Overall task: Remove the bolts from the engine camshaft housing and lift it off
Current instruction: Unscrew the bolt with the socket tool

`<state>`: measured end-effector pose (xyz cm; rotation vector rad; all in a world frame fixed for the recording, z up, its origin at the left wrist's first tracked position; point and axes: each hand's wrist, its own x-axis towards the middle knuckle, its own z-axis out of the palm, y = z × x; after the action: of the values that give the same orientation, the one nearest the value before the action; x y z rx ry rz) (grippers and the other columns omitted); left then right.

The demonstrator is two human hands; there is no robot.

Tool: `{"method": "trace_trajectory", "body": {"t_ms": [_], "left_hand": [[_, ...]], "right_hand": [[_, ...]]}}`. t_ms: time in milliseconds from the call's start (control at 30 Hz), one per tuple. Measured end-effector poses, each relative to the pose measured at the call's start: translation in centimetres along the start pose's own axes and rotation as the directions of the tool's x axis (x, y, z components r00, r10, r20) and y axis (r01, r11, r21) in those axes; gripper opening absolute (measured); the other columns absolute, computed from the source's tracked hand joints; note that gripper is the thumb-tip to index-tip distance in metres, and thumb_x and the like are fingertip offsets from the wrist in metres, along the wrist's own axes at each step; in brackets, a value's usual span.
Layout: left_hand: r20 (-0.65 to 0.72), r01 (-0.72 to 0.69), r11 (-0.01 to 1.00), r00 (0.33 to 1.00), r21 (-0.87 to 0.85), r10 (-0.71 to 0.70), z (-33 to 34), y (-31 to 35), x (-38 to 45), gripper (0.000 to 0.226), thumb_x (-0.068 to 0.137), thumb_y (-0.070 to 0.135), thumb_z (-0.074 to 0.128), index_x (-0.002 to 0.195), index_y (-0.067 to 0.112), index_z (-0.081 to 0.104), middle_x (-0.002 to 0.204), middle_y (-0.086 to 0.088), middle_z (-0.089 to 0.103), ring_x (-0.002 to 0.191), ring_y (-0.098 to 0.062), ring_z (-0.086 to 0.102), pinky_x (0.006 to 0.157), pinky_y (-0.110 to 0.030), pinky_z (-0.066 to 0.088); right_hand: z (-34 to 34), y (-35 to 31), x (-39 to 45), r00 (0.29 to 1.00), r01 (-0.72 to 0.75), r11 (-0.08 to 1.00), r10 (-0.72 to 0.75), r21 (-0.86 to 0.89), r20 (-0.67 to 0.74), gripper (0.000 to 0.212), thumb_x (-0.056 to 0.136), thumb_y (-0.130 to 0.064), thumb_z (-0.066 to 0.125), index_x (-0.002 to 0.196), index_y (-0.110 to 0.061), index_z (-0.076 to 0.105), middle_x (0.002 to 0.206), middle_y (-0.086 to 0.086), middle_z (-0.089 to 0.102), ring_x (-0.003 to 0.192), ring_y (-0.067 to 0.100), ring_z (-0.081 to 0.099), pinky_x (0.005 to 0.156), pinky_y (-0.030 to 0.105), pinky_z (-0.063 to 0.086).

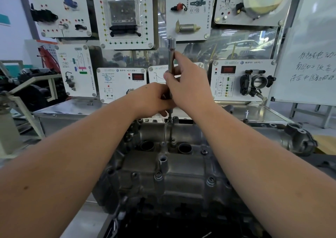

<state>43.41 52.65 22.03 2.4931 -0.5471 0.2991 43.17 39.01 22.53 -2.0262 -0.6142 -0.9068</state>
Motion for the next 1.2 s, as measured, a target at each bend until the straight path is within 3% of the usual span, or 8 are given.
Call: {"method": "trace_trajectory", "body": {"t_ms": [233,367,467,667,833,1033,1100,1200], "left_hand": [[0.008,-0.001,1.000,1.000,0.002,0.001,-0.20,-0.06,-0.22,0.011,0.099,0.024,0.060,0.091,0.029,0.066,0.075,0.025,0.072,0.072,0.008,0.068,0.056,-0.001,0.041],[0.008,-0.006,1.000,1.000,0.026,0.006,-0.04,-0.08,0.07,0.008,0.098,0.030,0.060,0.103,0.026,0.066,0.087,0.010,0.075,0.072,0.000,0.073,0.068,-0.019,0.051],[0.001,-0.001,1.000,1.000,0.021,0.001,-0.03,-0.11,0.11,0.017,0.097,0.033,0.062,0.109,0.021,0.067,0.093,0.006,0.077,0.075,-0.004,0.074,0.078,-0.027,0.057],[0.006,-0.008,1.000,1.000,0.025,0.008,-0.38,-0.33,-0.19,0.011,0.098,0.025,0.062,0.088,0.028,0.067,0.075,0.027,0.072,0.069,0.012,0.065,0.055,-0.002,0.041],[-0.001,-0.016,0.999,1.000,0.028,0.016,-0.16,-0.08,-0.07,0.006,0.095,0.031,0.066,0.098,0.026,0.066,0.084,0.005,0.077,0.074,-0.002,0.073,0.073,-0.018,0.052],[0.005,0.003,0.999,1.000,0.043,-0.003,-0.24,0.06,-0.37,0.013,0.097,0.025,0.060,0.088,0.027,0.069,0.080,0.021,0.074,0.074,0.007,0.067,0.058,-0.004,0.042],[0.004,0.007,0.998,1.000,0.057,-0.007,-0.25,0.02,-0.29,0.012,0.099,0.027,0.060,0.092,0.026,0.069,0.080,0.021,0.074,0.074,0.007,0.068,0.060,-0.003,0.043],[0.012,0.005,0.998,1.000,0.063,-0.006,-0.09,0.01,-0.08,0.015,0.098,0.032,0.061,0.104,0.021,0.069,0.088,0.005,0.078,0.074,-0.001,0.073,0.076,-0.020,0.052]], "right_hand": [[0.07,0.11,0.22,1.000,0.012,1.000,-0.013,0.005,0.020,0.040,0.097,-0.019,0.053,0.137,-0.023,0.051,0.092,-0.002,0.069,0.061,0.011,0.057,0.064,0.031,0.053],[0.01,0.02,0.10,1.000,-0.010,0.999,0.011,0.044,-0.020,0.052,0.096,-0.025,0.062,0.145,-0.024,0.047,0.114,-0.003,0.069,0.083,0.014,0.064,0.077,0.027,0.049],[0.02,0.02,0.27,1.000,0.006,0.999,-0.005,0.032,-0.026,0.042,0.097,-0.019,0.058,0.138,-0.023,0.052,0.097,-0.006,0.067,0.072,0.012,0.062,0.069,0.026,0.049],[0.13,-0.06,0.13,1.000,0.014,0.999,-0.014,0.037,0.012,0.046,0.097,-0.020,0.055,0.142,-0.024,0.048,0.095,-0.005,0.068,0.066,0.011,0.061,0.065,0.028,0.052],[0.07,-0.08,0.19,1.000,0.006,1.000,-0.006,0.022,-0.008,0.050,0.098,-0.024,0.059,0.146,-0.023,0.048,0.107,-0.008,0.068,0.081,0.010,0.062,0.069,0.019,0.048],[0.19,-0.05,0.33,0.999,-0.024,1.000,0.024,-0.007,0.034,0.036,0.101,-0.019,0.047,0.137,-0.012,0.047,0.100,0.004,0.069,0.086,0.020,0.066,0.074,0.039,0.056],[0.20,-0.03,0.26,1.000,-0.009,1.000,0.009,-0.017,0.013,0.032,0.100,-0.022,0.051,0.131,-0.014,0.051,0.093,0.001,0.068,0.078,0.018,0.064,0.065,0.032,0.050],[0.01,0.09,0.22,0.999,-0.007,1.000,0.007,0.004,-0.037,0.024,0.097,-0.026,0.059,0.120,-0.017,0.059,0.085,-0.006,0.065,0.073,0.011,0.061,0.060,0.021,0.045]]}}
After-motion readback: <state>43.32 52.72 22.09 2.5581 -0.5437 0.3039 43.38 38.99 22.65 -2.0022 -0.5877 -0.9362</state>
